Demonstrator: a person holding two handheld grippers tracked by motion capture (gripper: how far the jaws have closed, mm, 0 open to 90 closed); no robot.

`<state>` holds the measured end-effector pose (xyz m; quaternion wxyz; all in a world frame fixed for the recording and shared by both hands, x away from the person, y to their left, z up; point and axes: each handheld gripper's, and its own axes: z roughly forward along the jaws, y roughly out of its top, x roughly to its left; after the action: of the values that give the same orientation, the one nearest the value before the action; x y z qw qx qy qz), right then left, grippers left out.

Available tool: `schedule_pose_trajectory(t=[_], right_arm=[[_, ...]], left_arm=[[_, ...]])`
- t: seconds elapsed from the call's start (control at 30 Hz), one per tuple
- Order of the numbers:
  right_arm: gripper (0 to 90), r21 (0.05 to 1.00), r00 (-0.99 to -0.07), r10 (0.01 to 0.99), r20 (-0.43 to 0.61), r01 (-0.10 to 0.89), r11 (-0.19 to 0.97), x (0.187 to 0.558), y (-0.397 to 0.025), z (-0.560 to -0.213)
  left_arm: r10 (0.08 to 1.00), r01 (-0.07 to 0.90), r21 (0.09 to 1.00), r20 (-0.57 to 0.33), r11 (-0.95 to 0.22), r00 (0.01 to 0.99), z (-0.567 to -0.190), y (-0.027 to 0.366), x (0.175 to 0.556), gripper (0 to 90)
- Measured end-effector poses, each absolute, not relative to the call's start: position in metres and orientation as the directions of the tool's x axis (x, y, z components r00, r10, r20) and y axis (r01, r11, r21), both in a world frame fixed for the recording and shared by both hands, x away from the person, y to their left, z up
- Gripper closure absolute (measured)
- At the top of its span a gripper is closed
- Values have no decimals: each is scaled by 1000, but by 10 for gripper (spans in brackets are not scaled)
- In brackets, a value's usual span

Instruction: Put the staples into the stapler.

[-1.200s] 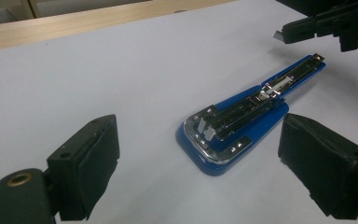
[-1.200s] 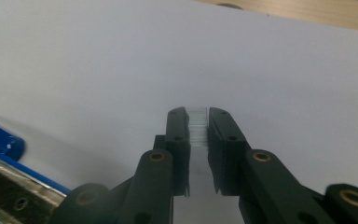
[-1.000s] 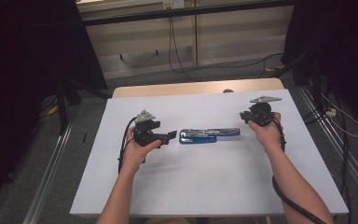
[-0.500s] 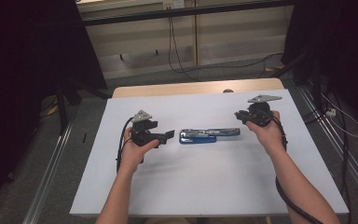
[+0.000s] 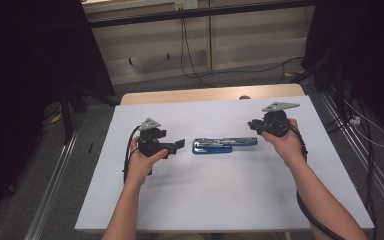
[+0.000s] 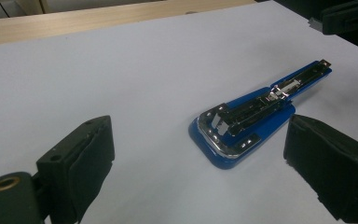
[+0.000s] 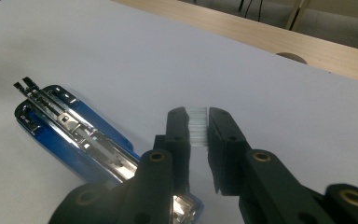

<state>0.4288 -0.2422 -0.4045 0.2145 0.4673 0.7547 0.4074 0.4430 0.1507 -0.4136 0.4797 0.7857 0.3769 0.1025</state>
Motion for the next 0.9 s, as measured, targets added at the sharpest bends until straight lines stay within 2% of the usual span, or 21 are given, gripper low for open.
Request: schedule_pose_trajectory(t=[0.4, 0.9], right_arm=[[793, 826, -513, 856, 69, 510, 240, 428, -236, -398], [793, 827, -566, 822, 56, 489, 280, 429, -217, -396]], left_arm=[[681, 495, 823, -194, -278, 706, -411, 152, 439, 64], [687, 503, 819, -199, -275, 699, -414, 175, 427, 63]])
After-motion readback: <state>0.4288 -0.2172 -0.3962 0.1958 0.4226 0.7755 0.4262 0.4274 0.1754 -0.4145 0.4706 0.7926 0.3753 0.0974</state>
